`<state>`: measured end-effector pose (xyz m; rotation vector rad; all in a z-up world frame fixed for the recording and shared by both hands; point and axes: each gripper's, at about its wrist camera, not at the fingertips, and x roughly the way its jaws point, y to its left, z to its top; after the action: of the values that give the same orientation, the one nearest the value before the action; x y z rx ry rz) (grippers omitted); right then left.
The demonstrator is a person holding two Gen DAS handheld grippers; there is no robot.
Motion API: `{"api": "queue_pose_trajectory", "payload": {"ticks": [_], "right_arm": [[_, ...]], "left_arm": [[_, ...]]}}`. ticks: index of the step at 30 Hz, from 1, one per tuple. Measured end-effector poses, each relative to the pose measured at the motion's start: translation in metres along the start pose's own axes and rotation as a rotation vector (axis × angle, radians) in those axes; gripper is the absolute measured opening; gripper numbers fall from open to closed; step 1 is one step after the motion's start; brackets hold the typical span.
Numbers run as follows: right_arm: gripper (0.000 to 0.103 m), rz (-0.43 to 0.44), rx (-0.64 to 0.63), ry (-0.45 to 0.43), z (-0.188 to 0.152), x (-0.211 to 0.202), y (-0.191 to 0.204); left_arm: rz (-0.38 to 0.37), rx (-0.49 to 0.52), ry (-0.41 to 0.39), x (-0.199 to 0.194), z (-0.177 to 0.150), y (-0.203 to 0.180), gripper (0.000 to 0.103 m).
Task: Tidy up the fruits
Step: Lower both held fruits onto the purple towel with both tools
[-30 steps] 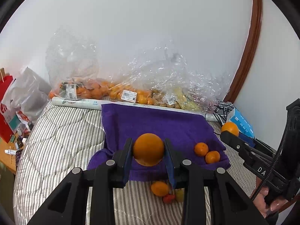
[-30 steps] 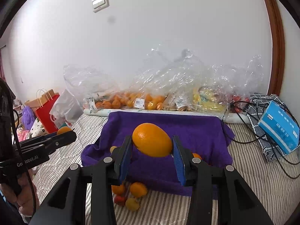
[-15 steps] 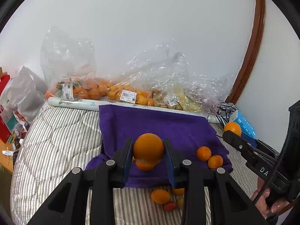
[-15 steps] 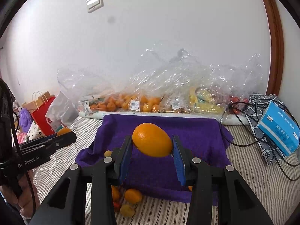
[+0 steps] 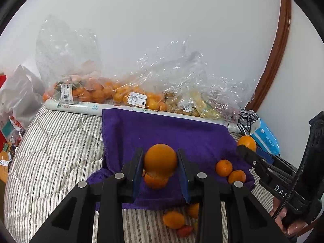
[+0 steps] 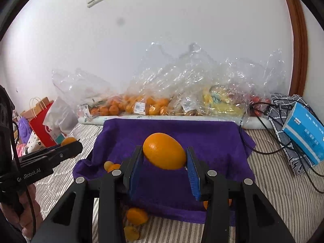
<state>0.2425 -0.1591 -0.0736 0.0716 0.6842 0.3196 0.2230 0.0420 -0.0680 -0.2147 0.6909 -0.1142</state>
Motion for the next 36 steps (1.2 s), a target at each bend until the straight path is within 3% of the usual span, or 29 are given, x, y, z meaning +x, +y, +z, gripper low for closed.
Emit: {"api": "queue_pose_trajectory", "payload": {"ticks": [36], "right_arm": [[0.042,-0.046,0.028,0.028,-0.005,0.027,-0.026]], "left_arm": [[-0.011,-0.036,0.026,0.036,0.000,0.011,0.030]]}}
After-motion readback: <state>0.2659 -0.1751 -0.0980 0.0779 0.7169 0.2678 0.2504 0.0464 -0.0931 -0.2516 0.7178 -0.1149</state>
